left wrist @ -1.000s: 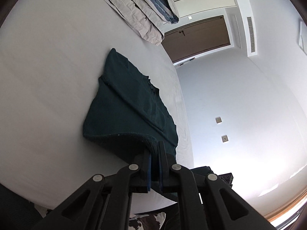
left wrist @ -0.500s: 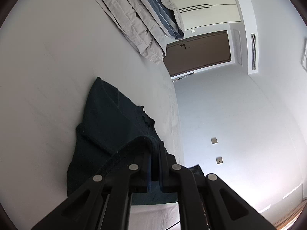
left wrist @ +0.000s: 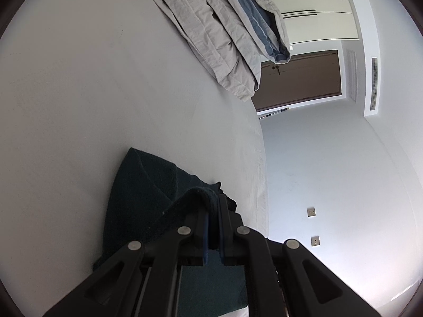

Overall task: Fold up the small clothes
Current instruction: 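Lift the hem with both tools and fold it toward the collar, then lower the folded hem onto the sweater with both tools and release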

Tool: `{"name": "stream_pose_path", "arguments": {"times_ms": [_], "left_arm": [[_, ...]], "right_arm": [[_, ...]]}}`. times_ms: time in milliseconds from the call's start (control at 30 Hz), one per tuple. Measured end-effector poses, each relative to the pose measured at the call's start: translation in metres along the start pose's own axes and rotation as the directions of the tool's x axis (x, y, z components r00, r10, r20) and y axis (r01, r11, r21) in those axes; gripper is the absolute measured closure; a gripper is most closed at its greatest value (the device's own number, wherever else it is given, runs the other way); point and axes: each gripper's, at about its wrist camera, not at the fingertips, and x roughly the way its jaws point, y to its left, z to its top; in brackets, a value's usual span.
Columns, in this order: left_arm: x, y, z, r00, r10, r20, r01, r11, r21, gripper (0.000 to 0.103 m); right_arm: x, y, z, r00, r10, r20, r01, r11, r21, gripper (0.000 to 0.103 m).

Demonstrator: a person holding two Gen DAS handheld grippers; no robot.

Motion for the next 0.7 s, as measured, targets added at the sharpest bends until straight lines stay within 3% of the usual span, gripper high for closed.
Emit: {"name": "stream_pose_path", "arguments": {"times_ms": [167,300,367,400,433,467,533,700], "left_arm": [[0.032,0.006,0.019,0.999,0.040,-0.004,-0.040,0.999,0.001,0.097],[0.061,0.021,0.023,0.988,0.146,-0.043,-0.146,0.989,-0.001,0.094],[0.068,0.028,0.022,0.986,0.156,-0.053,-0.157,0.987,-0.019,0.078],[0.066,0.029,0.022,0.987,0.152,-0.045,-0.153,0.988,-0.027,0.072],[0.062,0.030,0.021,0.989,0.144,-0.036,-0.145,0.989,-0.034,0.060],[0.058,0.030,0.021,0.990,0.135,-0.029,-0.136,0.990,-0.037,0.048],[0.047,0.026,0.019,0.990,0.137,-0.017,-0.137,0.990,-0.026,0.043],[0.016,0.014,0.002,0.989,0.148,0.010,-0.148,0.988,0.034,0.041]], "right_arm": [[0.047,-0.012,0.021,0.999,-0.045,-0.007,0.045,0.999,0.017,0.096],[0.087,-0.022,0.029,0.990,-0.129,-0.054,0.129,0.992,0.001,0.093],[0.102,-0.028,0.030,0.988,-0.135,-0.081,0.136,0.991,0.011,0.082],[0.104,-0.030,0.029,0.989,-0.126,-0.077,0.128,0.992,0.019,0.068],[0.102,-0.030,0.027,0.991,-0.118,-0.061,0.119,0.993,0.022,0.051],[0.099,-0.030,0.027,0.993,-0.111,-0.038,0.112,0.993,0.026,0.047],[0.093,-0.029,0.024,0.992,-0.127,-0.017,0.127,0.992,0.021,0.044],[0.067,-0.013,0.007,0.991,-0.136,-0.012,0.136,0.990,-0.045,0.043]]}}
